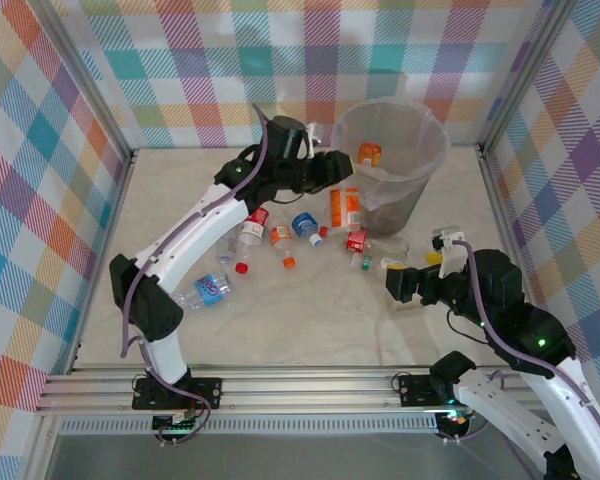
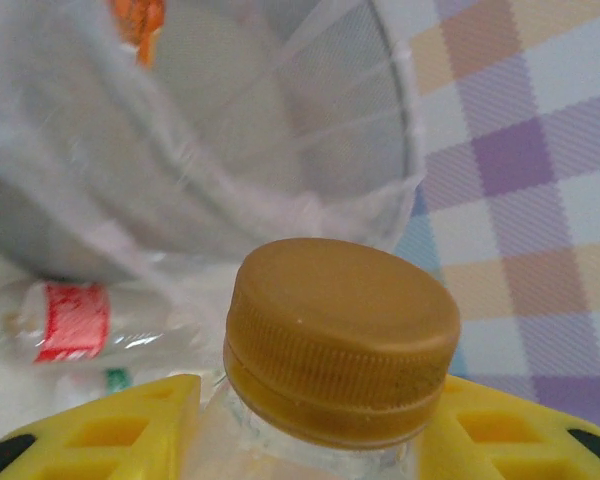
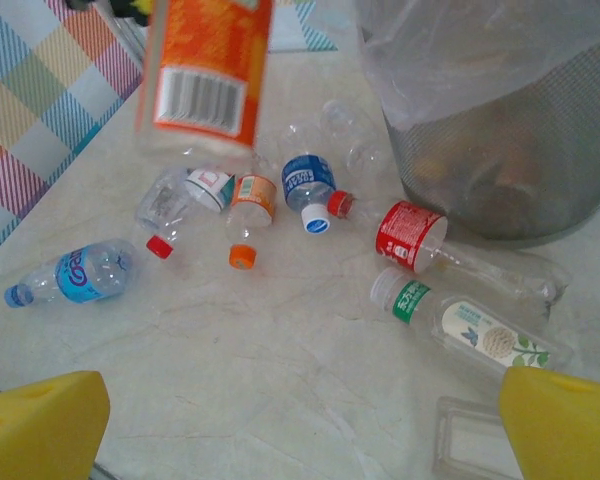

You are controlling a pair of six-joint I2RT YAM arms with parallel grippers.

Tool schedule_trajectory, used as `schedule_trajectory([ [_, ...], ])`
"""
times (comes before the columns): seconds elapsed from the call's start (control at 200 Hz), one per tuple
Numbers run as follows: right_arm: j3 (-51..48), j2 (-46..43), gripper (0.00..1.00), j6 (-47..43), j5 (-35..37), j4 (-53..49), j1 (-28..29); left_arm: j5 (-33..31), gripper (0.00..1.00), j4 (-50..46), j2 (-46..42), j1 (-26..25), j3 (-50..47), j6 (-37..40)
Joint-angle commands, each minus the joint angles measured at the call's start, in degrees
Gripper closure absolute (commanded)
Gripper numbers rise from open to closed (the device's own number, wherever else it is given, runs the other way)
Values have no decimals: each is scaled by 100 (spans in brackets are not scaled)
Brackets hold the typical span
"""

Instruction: Put the plastic bottles in the bin

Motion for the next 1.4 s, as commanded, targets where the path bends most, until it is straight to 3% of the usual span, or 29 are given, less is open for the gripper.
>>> schedule_trajectory([
  [0.0, 157, -47, 0, -225, 133, 145, -21, 52, 65, 818, 375, 51, 645, -1059],
  [0.175, 148, -41, 0, -187, 154, 115, -21, -193, 65, 961, 1172, 51, 1810, -1578],
  [0.4, 113, -31, 0, -143, 55, 191, -21, -489, 65, 1640, 2024, 51, 2621, -2364],
  [0.585, 122, -70, 0, -125, 83, 135, -19, -929, 65, 922, 2630, 1, 3653, -2013],
  [1.285, 209, -42, 0, -55, 208, 22, -21, -1431, 60, 655, 3099, -2, 3813, -1504],
  [1.395, 201, -44, 0, -42, 197, 20, -19, -1430, 51, 649, 3129, 1, 3807, -1477],
])
